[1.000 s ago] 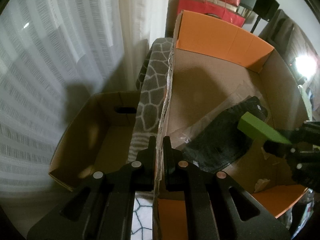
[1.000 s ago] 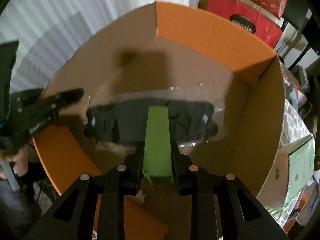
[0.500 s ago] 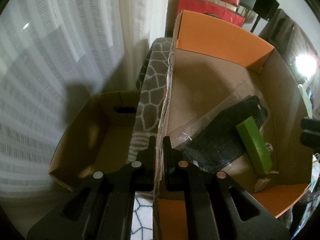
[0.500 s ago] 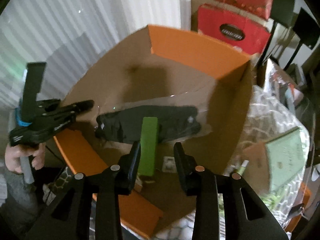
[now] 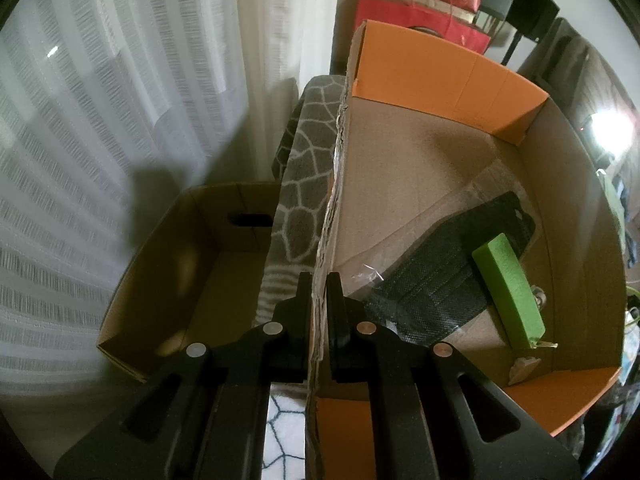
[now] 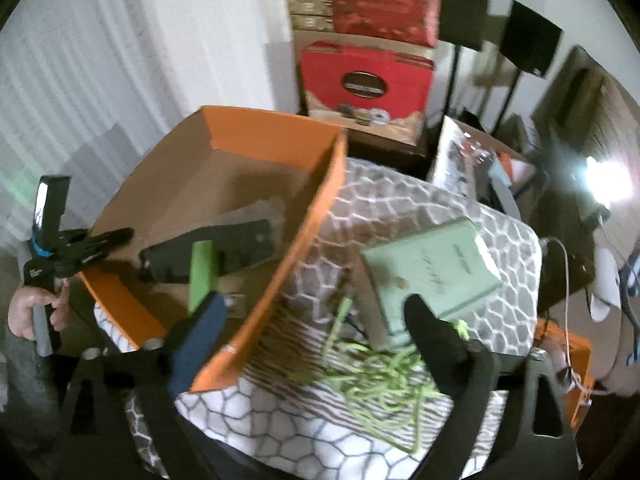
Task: Organize objects
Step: 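Move the right gripper to the lime-green cable coil by the mint box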
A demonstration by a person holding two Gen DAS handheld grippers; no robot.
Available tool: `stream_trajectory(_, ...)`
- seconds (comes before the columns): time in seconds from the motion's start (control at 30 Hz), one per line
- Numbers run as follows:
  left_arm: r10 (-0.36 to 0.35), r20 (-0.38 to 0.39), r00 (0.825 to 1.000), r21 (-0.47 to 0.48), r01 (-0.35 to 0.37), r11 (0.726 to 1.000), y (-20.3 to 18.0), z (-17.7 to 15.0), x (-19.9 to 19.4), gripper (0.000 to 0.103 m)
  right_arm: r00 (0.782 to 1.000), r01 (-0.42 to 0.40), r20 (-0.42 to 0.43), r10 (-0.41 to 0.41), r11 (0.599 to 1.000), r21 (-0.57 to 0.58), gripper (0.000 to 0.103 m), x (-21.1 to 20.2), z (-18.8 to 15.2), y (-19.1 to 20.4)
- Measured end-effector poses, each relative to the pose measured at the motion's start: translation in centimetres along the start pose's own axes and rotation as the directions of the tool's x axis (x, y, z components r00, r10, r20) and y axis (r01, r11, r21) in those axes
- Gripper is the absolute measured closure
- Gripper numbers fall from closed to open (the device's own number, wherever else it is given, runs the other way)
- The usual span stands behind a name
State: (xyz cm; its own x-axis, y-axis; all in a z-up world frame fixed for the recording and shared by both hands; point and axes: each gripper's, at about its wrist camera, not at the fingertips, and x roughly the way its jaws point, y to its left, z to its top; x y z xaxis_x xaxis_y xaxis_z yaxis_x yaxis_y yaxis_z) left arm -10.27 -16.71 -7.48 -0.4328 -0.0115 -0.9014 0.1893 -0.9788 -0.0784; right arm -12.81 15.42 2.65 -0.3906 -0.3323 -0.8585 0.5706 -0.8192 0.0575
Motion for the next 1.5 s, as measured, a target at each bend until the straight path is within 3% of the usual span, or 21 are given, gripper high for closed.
stream_trajectory(0.37,0.002,0.000,1.000,0.000,-0.002,1.000,0.0,0.0,0.0,0.097,0.997,0.077,-0.014,-0.076,0.988,0.137,0.000,0.2,-2.9,-5.5)
stream_trajectory(0.67,0.003,0.000,1.000,0.001,-0.003,1.000,0.0,0.0,0.0,0.097,0.986,0.160,-0.070,-0.149,0.967,0.196,0.000,3.2,-5.5,-8.3)
stream_trajectory(1.13,0.002,0.000,1.000,0.000,-0.002,1.000,0.0,0.0,0.0,0.097,0.987,0.143,-0.122,-0.109,0.933,0.330,0.002,7.9,-7.9,-10.6)
stream_trajectory(1.23,0.002,0.000,1.000,0.000,-0.002,1.000,0.0,0.0,0.0,0.097,0.987,0.130,-0.135,-0.089,0.932,0.338,0.016,8.5,-8.3,-10.6)
stream_trajectory(1.3,0.002,0.000,1.000,0.000,-0.002,1.000,0.0,0.0,0.0,0.097,0.987,0.118,-0.146,-0.074,0.938,0.327,0.036,8.9,-8.6,-10.3)
stream_trajectory(1.37,0.002,0.000,1.000,0.000,-0.002,1.000,0.0,0.0,0.0,0.097,0.985,0.127,-0.149,-0.083,0.940,0.316,0.041,8.9,-8.6,-10.1)
stream_trajectory(1.5,0.001,0.000,1.000,-0.001,-0.001,1.000,0.0,0.0,0.0,0.097,0.986,0.133,-0.134,-0.096,0.944,0.302,0.063,8.3,-8.5,-9.7)
